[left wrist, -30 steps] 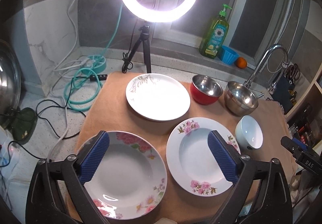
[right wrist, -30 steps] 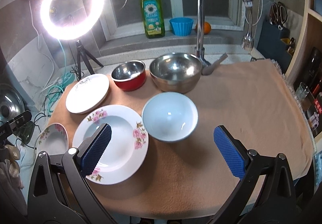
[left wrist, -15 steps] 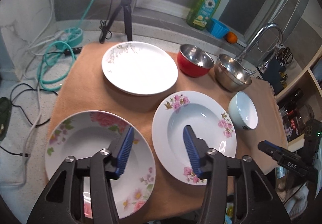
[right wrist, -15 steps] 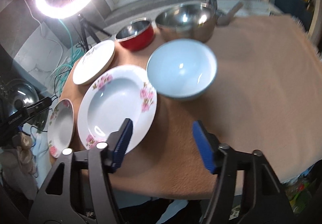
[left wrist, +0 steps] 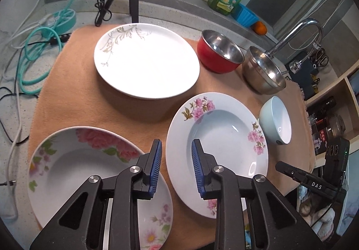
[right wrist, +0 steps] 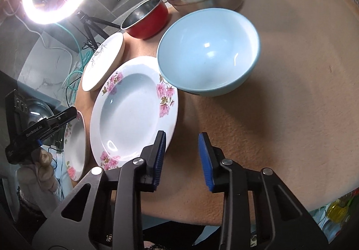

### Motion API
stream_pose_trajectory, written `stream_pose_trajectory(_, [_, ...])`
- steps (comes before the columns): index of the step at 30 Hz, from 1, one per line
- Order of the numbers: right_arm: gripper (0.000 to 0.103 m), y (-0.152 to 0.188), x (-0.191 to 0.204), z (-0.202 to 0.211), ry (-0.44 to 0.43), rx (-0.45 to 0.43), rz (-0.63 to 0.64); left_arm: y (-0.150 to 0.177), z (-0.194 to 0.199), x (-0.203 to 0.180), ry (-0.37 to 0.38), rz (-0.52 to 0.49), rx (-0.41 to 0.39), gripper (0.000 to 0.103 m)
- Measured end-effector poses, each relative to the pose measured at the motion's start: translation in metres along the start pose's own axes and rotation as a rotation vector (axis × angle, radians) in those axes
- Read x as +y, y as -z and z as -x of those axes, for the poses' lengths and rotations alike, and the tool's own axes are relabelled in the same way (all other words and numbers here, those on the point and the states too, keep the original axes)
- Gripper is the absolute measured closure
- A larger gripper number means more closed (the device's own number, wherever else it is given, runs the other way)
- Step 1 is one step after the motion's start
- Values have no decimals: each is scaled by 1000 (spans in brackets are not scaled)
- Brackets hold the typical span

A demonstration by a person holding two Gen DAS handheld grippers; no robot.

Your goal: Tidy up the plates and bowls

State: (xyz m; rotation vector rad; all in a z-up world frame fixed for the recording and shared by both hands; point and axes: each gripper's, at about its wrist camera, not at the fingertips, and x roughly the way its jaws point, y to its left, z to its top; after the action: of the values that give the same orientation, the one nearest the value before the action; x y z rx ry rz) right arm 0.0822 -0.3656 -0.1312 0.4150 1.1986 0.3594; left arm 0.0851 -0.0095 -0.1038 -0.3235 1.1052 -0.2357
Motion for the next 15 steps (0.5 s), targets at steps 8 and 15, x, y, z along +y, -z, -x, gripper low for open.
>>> stream_pose_trajectory(8, [74,-4,-4,-12,-32,25,-46,-11,-18,5,7,12,52,78])
stream_pose_trajectory(15, [75,-3,-9,-17,-57,39,-78,-18,-27,8,17,15,85,83])
